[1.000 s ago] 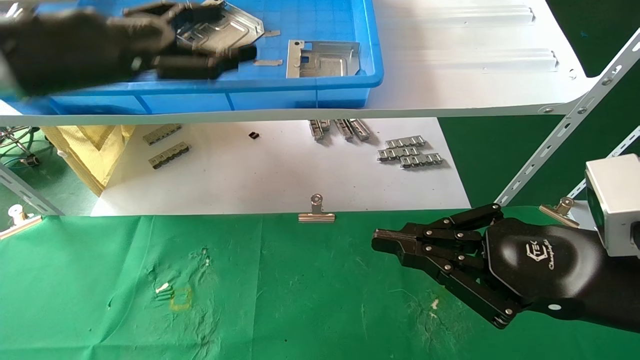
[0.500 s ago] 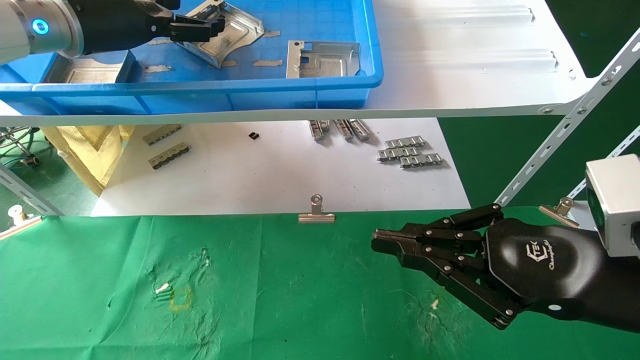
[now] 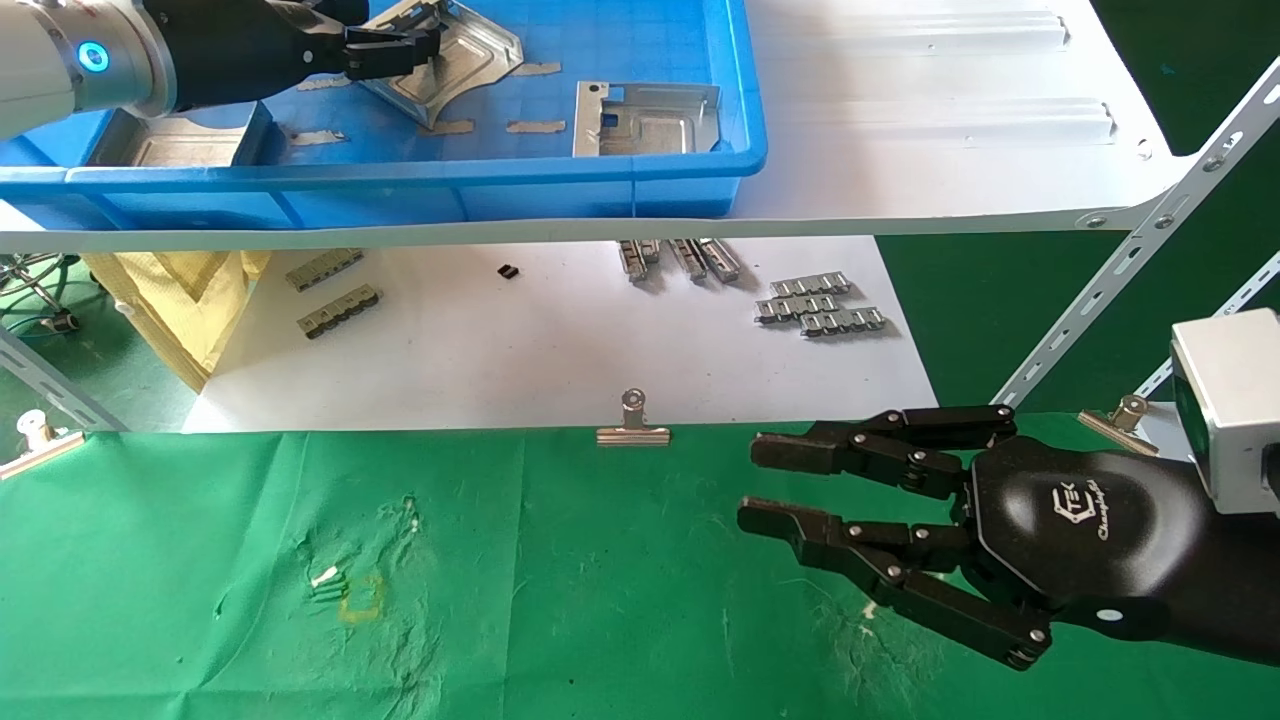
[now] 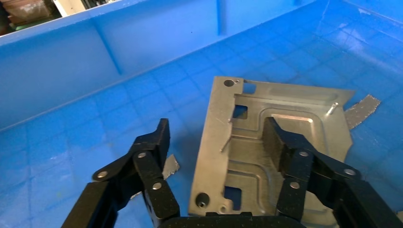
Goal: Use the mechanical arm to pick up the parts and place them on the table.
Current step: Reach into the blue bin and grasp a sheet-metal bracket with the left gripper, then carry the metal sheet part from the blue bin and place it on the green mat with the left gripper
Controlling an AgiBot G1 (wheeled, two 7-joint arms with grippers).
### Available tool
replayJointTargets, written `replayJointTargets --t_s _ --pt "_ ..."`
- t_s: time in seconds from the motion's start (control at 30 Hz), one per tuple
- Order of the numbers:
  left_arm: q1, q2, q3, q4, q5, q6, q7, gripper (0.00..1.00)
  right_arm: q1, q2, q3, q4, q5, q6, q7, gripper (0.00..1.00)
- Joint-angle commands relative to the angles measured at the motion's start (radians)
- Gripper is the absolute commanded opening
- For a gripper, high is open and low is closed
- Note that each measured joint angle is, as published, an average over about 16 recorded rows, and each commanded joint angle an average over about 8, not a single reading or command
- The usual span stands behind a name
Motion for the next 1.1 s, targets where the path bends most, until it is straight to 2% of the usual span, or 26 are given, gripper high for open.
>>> replayJointTargets --t_s 0.03,0.63,0.83,1.1 --pt "-0.002 0.002 -0.002 0.008 -0.002 -0.001 0.006 0.0 0.0 0.0 0.0 0.0 0.0 0.0 0.0 1.0" --pt "-0.014 -0.002 -0.022 0.012 -0.032 0.056 0.049 0.0 0.0 0.0 0.0 0.0 0.0 0.0 0.0 1.0" --pt "-0.025 -0.023 -0.034 -0.003 -0.051 0.147 0.077 0.0 0.0 0.0 0.0 0.0 0.0 0.0 0.0 1.0" --pt "-0.026 -0.071 -0.051 -0.022 -0.08 0.339 0.123 0.0 0.0 0.0 0.0 0.0 0.0 0.0 0.0 1.0"
